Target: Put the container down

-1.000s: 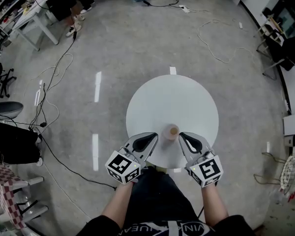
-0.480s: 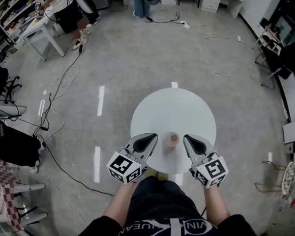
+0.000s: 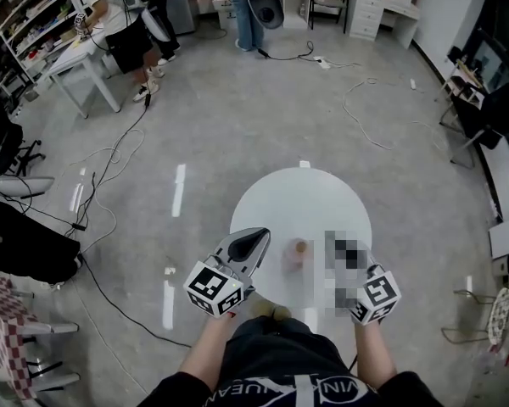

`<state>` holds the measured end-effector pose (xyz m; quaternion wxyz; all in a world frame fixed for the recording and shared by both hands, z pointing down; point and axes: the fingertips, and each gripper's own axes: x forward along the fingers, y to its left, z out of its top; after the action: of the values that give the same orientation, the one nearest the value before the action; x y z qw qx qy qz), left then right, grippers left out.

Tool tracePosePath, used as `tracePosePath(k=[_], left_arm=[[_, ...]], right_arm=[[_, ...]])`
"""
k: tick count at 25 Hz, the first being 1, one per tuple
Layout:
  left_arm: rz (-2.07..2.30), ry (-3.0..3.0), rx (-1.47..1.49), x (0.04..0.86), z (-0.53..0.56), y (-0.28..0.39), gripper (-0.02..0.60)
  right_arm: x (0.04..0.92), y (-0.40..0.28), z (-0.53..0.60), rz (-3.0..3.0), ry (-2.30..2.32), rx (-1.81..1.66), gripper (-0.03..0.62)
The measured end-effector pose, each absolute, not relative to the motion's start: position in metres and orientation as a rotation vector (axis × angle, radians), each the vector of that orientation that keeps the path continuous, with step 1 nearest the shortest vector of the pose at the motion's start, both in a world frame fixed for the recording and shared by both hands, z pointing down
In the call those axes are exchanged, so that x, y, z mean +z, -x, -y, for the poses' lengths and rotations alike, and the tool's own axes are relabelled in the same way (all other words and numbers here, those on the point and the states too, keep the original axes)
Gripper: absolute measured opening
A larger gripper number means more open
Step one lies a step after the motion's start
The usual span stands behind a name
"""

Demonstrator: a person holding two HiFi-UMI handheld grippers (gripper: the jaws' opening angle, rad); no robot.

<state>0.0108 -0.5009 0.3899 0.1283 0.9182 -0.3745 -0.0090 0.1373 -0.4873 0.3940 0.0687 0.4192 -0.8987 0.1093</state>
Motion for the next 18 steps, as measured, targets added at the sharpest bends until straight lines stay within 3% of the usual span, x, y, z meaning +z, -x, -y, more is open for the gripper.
tracePosePath(k=[18], left_arm=[[1.171,-2.672,-0.085,0.371,0.495,0.008,0.014]], right_arm=[[0.381,-0.139,0.483,2.727,-1.289,0.334,0.006]])
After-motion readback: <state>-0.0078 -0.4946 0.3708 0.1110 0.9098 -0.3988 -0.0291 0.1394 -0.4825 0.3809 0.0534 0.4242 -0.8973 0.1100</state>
